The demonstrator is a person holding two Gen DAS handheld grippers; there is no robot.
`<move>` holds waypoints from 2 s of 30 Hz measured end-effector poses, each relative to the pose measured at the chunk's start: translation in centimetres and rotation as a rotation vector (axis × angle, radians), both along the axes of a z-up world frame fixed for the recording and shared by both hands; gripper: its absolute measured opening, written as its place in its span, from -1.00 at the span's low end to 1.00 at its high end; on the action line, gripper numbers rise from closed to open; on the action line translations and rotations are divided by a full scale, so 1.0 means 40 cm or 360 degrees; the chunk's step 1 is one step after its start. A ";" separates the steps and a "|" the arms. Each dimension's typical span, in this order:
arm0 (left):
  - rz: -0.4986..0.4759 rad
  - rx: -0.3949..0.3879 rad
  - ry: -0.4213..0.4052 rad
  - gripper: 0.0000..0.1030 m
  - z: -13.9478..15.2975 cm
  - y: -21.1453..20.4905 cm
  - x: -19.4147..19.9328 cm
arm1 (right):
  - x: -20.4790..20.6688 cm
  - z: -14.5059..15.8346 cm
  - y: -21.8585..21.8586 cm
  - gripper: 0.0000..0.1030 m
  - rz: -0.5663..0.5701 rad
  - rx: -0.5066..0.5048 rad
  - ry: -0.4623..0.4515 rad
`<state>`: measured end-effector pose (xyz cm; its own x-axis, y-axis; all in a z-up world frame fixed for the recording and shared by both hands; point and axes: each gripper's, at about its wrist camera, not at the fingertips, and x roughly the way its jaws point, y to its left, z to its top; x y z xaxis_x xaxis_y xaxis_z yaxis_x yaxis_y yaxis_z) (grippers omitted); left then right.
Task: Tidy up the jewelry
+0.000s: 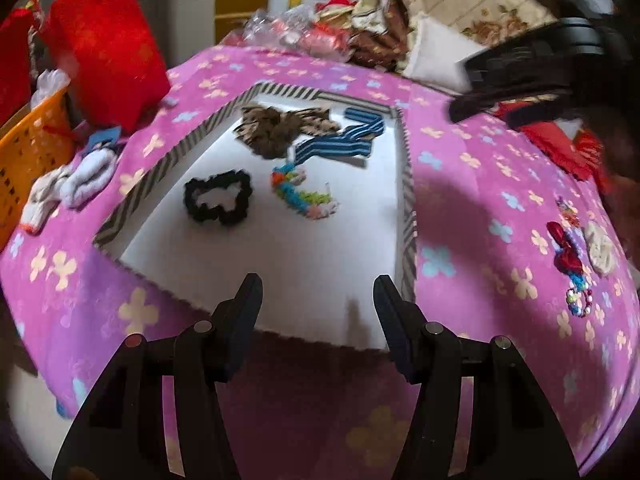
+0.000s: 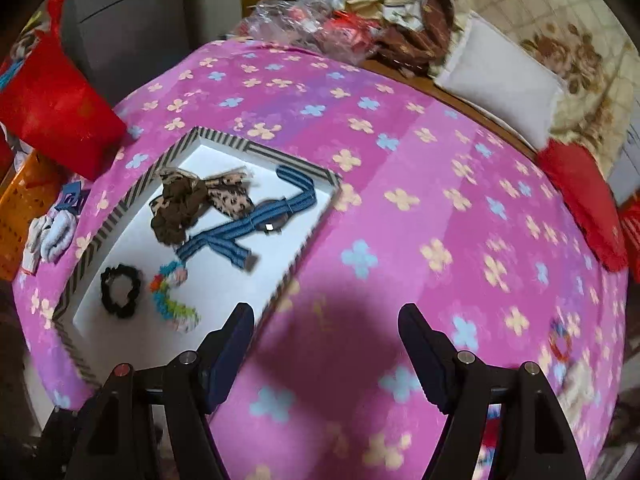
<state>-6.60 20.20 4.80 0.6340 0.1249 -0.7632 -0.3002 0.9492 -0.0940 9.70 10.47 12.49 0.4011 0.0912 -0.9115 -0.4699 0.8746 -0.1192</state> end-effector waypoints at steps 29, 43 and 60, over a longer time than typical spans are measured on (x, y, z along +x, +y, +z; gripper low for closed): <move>0.1300 0.0287 0.0147 0.12 0.747 0.684 -0.557 | -0.456 0.346 0.741 0.41 0.0944 -0.0100 0.0515; 0.1208 0.0461 0.0045 0.12 1.028 0.389 -0.509 | -0.396 0.589 0.481 0.41 0.0925 0.0227 0.0383; 0.1131 0.0571 -0.0040 0.12 1.174 0.189 -0.455 | -0.319 0.695 0.241 0.41 0.0788 0.0411 0.0225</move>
